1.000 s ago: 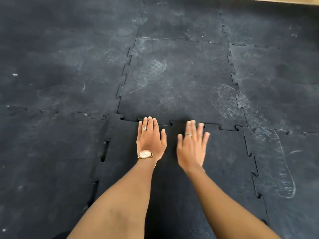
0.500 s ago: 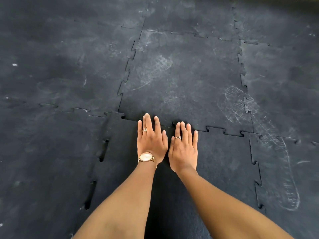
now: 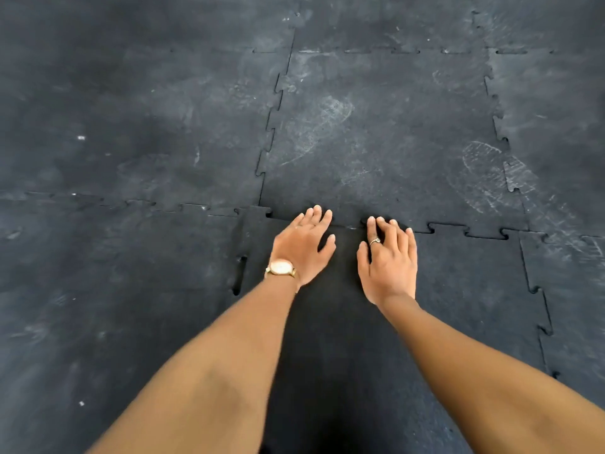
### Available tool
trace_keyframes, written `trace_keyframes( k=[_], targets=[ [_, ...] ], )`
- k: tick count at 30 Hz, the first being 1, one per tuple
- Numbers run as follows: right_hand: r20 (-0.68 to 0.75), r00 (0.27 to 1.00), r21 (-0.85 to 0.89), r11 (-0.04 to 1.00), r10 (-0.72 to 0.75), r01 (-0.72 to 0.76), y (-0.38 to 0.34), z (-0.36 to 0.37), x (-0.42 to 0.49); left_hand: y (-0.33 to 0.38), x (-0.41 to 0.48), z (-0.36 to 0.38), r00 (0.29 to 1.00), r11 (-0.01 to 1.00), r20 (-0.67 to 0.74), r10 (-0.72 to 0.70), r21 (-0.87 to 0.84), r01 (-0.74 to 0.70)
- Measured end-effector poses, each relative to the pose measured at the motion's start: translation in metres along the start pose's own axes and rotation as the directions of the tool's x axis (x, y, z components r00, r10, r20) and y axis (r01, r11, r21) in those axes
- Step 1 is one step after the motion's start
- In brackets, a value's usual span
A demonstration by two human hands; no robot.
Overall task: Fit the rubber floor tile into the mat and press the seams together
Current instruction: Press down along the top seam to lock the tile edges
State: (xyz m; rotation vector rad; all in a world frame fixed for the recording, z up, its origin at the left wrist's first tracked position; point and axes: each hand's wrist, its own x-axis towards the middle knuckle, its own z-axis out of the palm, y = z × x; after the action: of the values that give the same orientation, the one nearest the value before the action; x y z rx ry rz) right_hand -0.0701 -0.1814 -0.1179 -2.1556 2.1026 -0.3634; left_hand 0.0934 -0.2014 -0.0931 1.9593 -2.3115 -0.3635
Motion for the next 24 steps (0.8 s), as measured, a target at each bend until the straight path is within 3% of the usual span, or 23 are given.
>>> trace_keyframes(
  k=[5,6,8,10,12,16,20,24],
  targets=[
    [-0.024,0.999,0.011,1.000,-0.023,0.023,0.000,-0.001,-0.004,-0.030,-0.005,-0.015,0.952,0.957,0.229,0.203,0.157,-0.242],
    [-0.014,0.999,0.002,1.000,-0.031,0.031,-0.001,-0.001,-0.005,-0.032,-0.012,-0.012,0.967,0.955,0.205,0.154,0.218,-0.199],
    [0.014,0.999,-0.036,0.999,-0.032,0.032,-0.002,-0.003,-0.005,-0.037,-0.028,-0.005,0.997,0.960,0.049,-0.065,0.277,0.049],
    [0.051,0.999,-0.102,0.994,-0.019,0.025,-0.008,-0.009,-0.007,-0.045,-0.045,-0.001,0.981,0.944,-0.014,-0.194,0.269,0.191],
    [0.088,0.995,-0.154,0.986,-0.045,0.059,-0.024,-0.017,-0.007,-0.050,-0.055,0.001,0.984,0.956,-0.036,-0.172,0.235,0.176],
    [0.160,0.960,0.022,0.973,-0.231,0.231,-0.083,-0.015,-0.005,-0.050,-0.061,0.003,0.973,0.960,-0.119,-0.197,0.176,0.216],
    [0.202,0.955,-0.036,0.973,-0.217,0.229,-0.107,0.006,-0.001,-0.054,-0.058,0.006,0.970,0.946,-0.110,-0.219,0.219,0.239],
    [0.099,0.976,-0.081,0.976,-0.196,0.204,-0.109,0.015,-0.001,-0.058,-0.056,0.007,0.975,0.955,-0.107,-0.197,0.205,0.215]
  ],
)
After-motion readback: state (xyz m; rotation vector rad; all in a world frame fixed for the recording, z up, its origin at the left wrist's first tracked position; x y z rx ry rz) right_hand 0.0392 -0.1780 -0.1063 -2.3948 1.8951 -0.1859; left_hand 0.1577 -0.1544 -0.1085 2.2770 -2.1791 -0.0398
